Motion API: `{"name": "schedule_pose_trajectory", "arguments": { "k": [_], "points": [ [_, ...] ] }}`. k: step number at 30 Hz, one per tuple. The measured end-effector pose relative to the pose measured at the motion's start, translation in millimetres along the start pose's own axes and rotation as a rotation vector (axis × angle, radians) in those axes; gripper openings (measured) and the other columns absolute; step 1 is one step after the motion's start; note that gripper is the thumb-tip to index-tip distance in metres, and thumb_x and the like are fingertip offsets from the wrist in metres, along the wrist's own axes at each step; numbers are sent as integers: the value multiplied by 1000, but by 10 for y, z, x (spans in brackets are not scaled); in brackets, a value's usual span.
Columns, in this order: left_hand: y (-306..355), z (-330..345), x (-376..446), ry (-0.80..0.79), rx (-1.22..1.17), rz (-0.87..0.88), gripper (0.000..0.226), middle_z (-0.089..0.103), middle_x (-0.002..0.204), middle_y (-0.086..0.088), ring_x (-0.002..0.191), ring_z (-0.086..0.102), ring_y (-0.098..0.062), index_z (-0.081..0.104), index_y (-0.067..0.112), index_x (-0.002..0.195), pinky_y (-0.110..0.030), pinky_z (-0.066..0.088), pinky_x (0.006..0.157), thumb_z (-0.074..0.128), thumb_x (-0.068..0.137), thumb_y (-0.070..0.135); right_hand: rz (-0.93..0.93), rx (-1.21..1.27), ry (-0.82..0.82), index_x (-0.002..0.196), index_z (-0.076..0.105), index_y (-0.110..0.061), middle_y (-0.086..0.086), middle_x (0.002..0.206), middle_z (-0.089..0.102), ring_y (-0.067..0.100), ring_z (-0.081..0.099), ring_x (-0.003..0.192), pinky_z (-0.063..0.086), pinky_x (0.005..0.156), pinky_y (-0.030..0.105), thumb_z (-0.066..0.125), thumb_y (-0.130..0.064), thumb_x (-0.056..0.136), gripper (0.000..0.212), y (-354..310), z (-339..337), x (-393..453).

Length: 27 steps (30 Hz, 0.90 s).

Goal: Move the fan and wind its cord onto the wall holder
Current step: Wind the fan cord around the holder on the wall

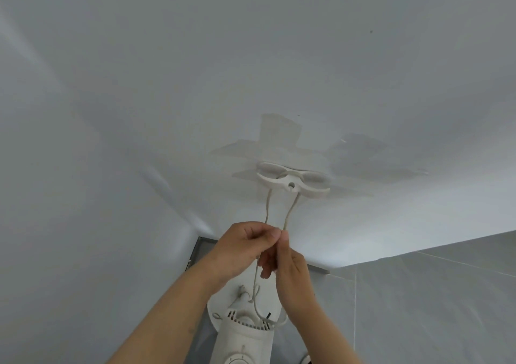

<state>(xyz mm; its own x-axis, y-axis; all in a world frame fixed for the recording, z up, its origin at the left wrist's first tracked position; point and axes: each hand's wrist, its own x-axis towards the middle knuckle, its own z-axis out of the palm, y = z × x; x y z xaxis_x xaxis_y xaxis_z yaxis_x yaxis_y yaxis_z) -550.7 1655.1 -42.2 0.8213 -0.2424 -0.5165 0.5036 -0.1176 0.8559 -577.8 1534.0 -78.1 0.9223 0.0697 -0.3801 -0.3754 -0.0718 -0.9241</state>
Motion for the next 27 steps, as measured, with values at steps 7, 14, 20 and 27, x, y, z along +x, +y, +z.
{"name": "schedule_pose_trajectory", "arguments": {
  "k": [7, 14, 20, 27],
  "points": [
    [1, -55, -39, 52, -143, 2, 17, 74, 80, -5, 89, 73, -23, 64, 5, 91, -36, 55, 89, 52, 97, 14, -95, -454, -90, 74, 58, -13, 5, 70, 63, 7, 58, 75, 35, 97, 20, 25, -56, 93, 57, 445, -242, -171],
    [309, -497, 25, 365, -511, 125, 19, 44, 47, 4, 44, 35, -8, 57, 12, 77, -20, 35, 48, 53, 96, 16, 180, -321, 82, 57, 59, -29, 4, 50, 61, 15, 59, 53, 54, 76, 50, 54, -24, 95, 39, 854, -592, -470],
    [407, -507, 6, 270, -672, 115, 18, 58, 58, -1, 50, 44, -9, 59, 13, 84, -18, 39, 48, 48, 97, 7, 17, -122, 156, 88, 64, -21, -5, 77, 71, 10, 70, 72, 55, 69, 24, 61, -13, 92, 10, 248, -204, -345],
    [649, -472, -92, 358, -465, 315, 20, 72, 68, 0, 54, 48, -9, 54, 15, 87, -19, 37, 51, 45, 96, 1, -68, -161, -24, 117, 57, -32, -11, 101, 66, 2, 64, 85, 48, 69, 9, 60, -26, 92, 26, -385, 325, -109]
  ]
}}
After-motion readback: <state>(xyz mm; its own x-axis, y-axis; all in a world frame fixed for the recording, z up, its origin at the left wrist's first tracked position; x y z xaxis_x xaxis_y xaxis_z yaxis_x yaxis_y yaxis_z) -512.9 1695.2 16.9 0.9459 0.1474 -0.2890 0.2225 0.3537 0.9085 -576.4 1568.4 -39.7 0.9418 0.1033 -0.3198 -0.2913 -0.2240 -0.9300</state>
